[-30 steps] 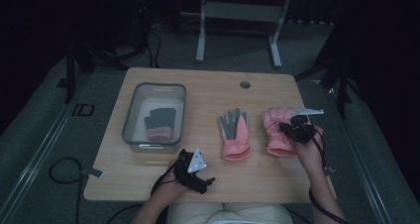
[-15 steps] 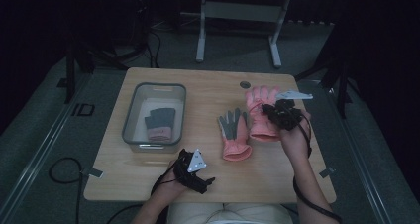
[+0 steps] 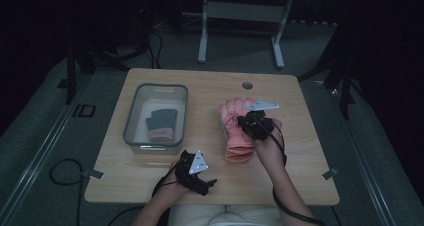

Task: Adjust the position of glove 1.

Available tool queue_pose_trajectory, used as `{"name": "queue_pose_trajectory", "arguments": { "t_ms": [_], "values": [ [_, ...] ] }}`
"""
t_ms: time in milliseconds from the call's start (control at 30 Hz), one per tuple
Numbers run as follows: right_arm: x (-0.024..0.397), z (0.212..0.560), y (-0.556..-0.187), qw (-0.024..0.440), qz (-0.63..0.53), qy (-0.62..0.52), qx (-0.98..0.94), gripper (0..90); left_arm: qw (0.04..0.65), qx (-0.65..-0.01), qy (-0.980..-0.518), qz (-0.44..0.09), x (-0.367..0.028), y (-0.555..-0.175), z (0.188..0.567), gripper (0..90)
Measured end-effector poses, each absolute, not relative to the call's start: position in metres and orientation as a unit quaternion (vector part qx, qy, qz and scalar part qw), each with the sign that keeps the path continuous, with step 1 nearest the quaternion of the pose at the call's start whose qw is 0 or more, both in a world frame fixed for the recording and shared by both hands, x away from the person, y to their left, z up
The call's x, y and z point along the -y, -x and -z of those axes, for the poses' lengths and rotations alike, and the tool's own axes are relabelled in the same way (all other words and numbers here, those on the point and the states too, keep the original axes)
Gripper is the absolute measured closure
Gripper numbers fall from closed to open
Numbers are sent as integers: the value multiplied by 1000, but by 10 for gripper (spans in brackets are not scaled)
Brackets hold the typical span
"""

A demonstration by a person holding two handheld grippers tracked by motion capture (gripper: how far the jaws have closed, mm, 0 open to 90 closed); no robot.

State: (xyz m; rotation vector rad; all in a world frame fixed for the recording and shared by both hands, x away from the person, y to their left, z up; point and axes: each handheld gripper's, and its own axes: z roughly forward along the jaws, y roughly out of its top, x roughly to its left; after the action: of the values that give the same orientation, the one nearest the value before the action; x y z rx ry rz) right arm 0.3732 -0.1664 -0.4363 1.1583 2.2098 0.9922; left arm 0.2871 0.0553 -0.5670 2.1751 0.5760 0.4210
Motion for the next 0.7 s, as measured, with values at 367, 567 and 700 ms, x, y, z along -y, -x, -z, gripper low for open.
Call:
{"name": "queue_pose_trajectory", "arguments": {
  "t_ms": [367, 567, 700],
  "values": [
    [169, 479, -386, 206, -329, -451, -804, 876, 411, -231, -866, -166, -55, -287, 567, 2],
    [170, 495, -391, 191, -328, -457, -804, 870, 409, -228, -868, -165, -55, -287, 567, 2],
    [173, 500, -392, 182, -333, -460, -803, 861, 408, -230, -868, -164, -55, -287, 567, 2]
  ]
}}
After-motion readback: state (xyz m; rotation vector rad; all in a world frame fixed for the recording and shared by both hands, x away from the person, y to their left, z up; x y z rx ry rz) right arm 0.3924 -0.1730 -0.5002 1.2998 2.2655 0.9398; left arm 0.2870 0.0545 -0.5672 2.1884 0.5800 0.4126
